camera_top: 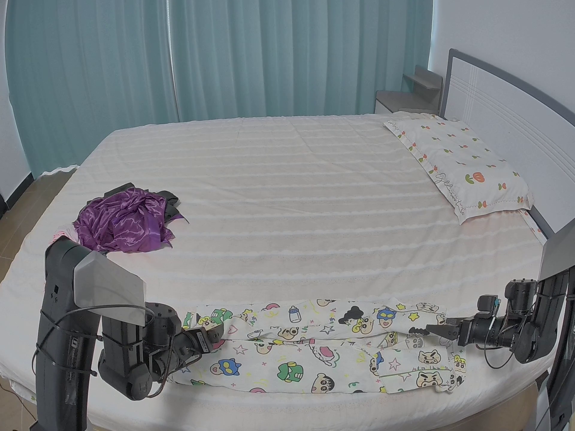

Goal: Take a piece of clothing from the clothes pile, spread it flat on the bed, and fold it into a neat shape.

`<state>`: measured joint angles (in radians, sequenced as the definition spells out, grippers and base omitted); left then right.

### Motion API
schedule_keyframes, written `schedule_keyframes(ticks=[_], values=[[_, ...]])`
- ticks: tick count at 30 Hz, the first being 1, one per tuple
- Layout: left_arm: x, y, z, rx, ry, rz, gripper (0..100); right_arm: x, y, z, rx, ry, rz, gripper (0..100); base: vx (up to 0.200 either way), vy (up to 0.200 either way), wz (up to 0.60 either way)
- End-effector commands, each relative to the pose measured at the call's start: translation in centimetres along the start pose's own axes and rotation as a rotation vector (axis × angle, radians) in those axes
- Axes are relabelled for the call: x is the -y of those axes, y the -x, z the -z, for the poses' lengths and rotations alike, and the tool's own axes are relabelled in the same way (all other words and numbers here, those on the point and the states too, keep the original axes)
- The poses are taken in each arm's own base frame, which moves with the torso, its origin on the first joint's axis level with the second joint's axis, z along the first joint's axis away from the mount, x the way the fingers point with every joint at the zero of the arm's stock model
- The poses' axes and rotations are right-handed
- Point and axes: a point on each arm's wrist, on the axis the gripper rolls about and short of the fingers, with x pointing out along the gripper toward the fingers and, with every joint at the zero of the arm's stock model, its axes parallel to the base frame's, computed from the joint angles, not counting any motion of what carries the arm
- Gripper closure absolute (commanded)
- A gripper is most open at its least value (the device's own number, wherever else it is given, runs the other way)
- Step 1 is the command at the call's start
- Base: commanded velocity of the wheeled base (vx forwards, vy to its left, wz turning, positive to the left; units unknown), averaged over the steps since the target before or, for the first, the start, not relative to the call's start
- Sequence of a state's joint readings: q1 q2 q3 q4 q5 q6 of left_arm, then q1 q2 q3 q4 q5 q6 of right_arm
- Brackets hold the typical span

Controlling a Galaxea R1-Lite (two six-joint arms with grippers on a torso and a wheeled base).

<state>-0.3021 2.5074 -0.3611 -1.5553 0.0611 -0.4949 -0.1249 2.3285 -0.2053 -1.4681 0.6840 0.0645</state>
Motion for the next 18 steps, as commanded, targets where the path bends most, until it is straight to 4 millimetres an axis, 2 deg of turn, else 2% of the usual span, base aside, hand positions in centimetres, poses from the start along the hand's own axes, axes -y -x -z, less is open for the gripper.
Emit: schedule_keyframes(ticks=[1, 11, 18], values=[[-0.2, 0.1, 0.2, -0.002, 0.020, -0.004, 0, -0.5, 0.0, -0.2, 0.013, 0.022, -0.011, 0, 0.000, 0.000, 0.00], [-0.8, -0.4, -0.8, 0.041, 0.029, -0.022, 0, -1.0, -0.1, 0.4, -0.011, 0.018, -0.024, 0, 0.000, 0.000, 0.00], [-0.6, 0.6, -1.2, 0.046, 0.030, -0.019, 0, -1.4, -0.6, 0.3, -0.017, 0.034, -0.041, 0, 0.000, 0.000, 0.00]])
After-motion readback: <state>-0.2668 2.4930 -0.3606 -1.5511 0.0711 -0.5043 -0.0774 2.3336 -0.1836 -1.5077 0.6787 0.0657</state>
